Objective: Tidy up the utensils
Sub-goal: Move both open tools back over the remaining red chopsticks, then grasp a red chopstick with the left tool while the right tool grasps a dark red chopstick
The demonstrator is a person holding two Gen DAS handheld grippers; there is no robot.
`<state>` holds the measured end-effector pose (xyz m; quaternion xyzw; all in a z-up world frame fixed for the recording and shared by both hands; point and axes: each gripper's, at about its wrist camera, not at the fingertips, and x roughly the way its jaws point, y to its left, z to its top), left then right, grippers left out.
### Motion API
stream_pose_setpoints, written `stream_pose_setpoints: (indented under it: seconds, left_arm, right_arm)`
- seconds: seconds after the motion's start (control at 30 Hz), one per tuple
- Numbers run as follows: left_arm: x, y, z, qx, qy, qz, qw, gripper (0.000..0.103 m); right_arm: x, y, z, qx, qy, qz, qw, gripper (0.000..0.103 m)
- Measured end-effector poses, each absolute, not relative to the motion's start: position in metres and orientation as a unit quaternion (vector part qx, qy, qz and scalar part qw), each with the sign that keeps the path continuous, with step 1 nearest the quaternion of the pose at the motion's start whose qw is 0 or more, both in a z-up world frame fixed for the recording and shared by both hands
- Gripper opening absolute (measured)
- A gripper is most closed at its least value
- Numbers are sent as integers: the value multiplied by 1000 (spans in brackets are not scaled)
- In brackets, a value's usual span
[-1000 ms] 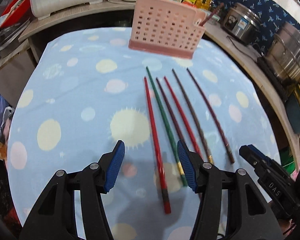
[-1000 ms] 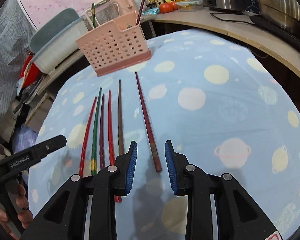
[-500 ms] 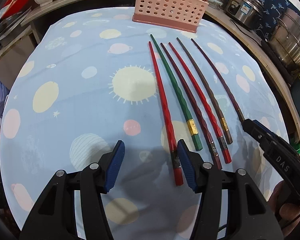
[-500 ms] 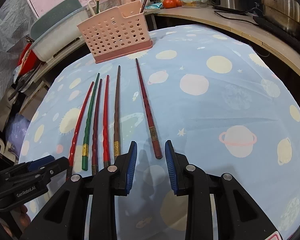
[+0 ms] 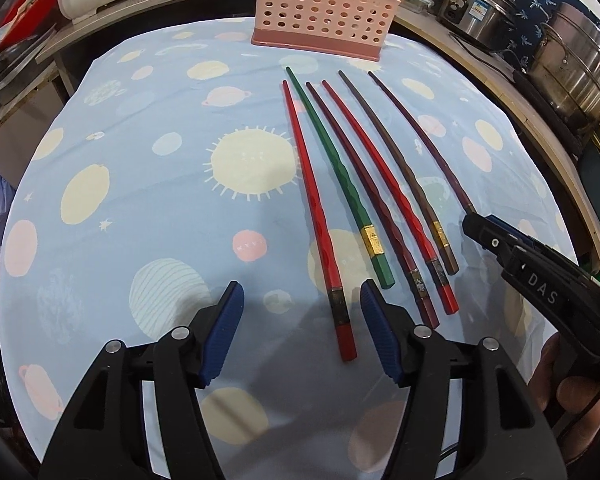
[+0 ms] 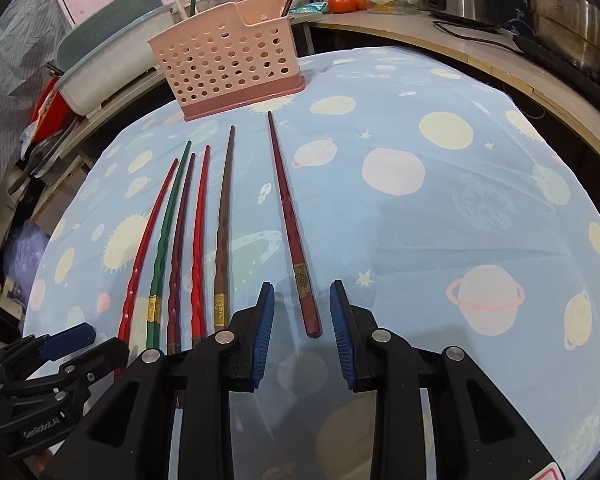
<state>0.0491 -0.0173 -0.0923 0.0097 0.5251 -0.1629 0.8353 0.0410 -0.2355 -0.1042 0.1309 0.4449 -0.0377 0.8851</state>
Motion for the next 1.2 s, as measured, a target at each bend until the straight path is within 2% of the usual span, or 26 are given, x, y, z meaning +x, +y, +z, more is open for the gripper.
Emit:
stream_pose_setpoints:
  seconds: [0.23, 0.4, 0.6, 0.67, 0.77, 1.2]
  left_arm:
    - [44, -21, -93, 28, 519, -166, 838, 57]
    - [40, -22, -93, 43, 512, -166, 842, 50]
    - [39, -18, -93, 42, 510, -170, 842, 32]
    - [39, -16, -93, 39, 511, -173, 841, 20]
    - [38, -15, -93, 35, 514, -179, 838, 8]
    - [39, 4, -62, -2, 498, -173, 849, 7]
  right_arm:
    - [45, -233, -106, 120, 443, -40, 887, 23]
    - [47, -234, -106, 115, 443, -42, 888, 18]
    - [47, -235, -107, 114, 443, -44, 888, 11]
    - [46, -236, -107, 116, 444, -43, 888, 10]
    - [43, -237, -106, 120, 443, -42, 888, 8]
    - [24, -238, -74, 137, 408, -27, 902, 7]
